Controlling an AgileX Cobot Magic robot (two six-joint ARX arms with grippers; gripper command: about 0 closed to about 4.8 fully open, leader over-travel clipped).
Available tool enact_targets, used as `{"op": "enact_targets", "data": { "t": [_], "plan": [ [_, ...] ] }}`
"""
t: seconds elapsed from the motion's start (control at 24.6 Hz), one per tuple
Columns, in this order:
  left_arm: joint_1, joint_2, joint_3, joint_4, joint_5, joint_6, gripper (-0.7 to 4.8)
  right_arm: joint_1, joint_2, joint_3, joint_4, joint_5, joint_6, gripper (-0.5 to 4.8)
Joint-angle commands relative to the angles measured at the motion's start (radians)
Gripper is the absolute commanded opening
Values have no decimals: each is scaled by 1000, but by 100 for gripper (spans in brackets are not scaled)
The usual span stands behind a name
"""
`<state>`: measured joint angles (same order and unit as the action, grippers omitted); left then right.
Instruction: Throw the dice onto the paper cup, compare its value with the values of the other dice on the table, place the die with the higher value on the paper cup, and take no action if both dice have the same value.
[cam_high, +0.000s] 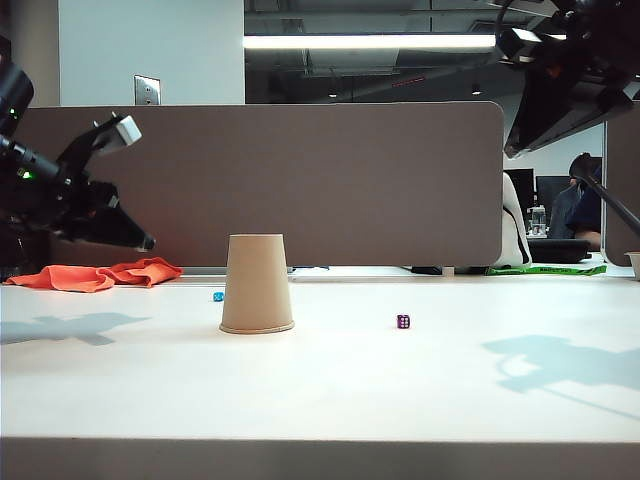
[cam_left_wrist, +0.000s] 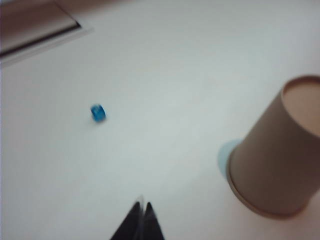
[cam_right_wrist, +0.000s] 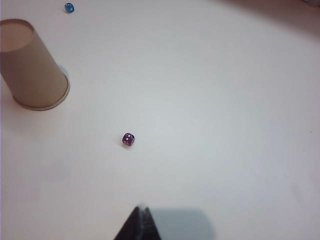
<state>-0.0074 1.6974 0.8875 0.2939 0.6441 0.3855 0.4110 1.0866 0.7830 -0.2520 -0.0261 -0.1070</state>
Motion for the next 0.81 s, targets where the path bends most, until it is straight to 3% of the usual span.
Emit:
{"op": "enact_targets", "data": {
  "t": [0.04, 0.65, 0.81],
  "plan": [
    [-1, -5, 2, 91, 7, 0, -6, 0, -1, 4, 11, -2, 2, -1],
    [-1, -5, 2, 105, 7, 1, -6, 0, -1, 4, 19, -2, 2, -1],
    [-1, 11, 5, 198, 4, 64, -6, 0, -1, 4, 20, -2, 2, -1]
  ]
}}
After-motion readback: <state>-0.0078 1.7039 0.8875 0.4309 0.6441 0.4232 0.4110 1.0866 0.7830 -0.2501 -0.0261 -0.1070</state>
